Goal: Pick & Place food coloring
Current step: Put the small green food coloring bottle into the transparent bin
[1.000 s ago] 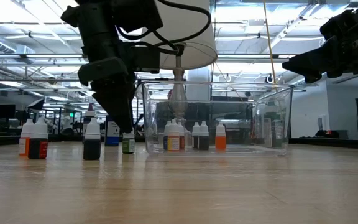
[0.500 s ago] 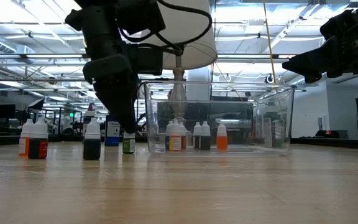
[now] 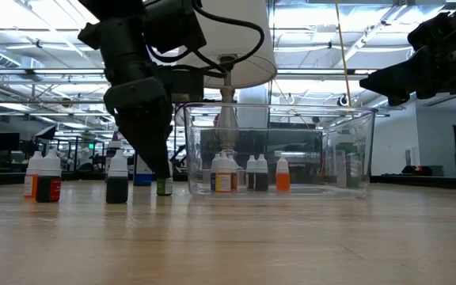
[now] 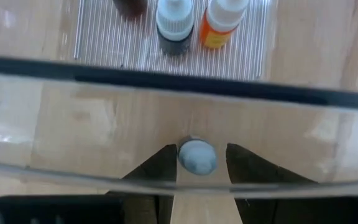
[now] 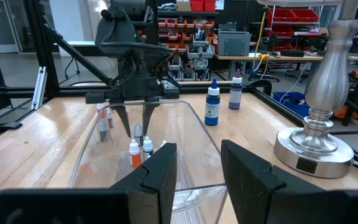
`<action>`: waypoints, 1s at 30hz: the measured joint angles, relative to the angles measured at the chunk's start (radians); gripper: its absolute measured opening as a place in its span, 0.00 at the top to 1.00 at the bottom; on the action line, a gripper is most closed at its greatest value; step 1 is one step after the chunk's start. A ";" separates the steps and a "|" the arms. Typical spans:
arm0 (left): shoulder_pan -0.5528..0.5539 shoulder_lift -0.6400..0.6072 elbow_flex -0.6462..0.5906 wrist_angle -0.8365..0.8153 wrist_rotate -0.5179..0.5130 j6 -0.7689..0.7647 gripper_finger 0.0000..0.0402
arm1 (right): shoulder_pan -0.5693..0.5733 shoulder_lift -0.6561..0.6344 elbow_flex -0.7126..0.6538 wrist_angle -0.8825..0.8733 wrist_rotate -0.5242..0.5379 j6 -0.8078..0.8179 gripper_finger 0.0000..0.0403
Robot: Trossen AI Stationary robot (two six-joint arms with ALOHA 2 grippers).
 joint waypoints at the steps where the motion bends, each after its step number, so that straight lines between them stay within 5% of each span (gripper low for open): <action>1: 0.000 0.000 0.000 0.003 0.000 0.001 0.64 | 0.000 0.000 0.000 0.000 0.000 0.000 0.72; 18: 0.000 0.000 0.000 0.002 -0.008 0.003 0.65 | 0.000 0.000 0.000 0.000 0.000 0.000 0.72; 25: 0.000 -0.002 0.000 -0.005 -0.008 0.006 0.84 | 0.000 0.000 0.000 0.000 0.000 0.000 0.72; 30: 0.001 -0.007 0.000 -0.016 -0.014 0.000 0.85 | 0.000 0.000 0.000 0.000 0.000 0.000 0.72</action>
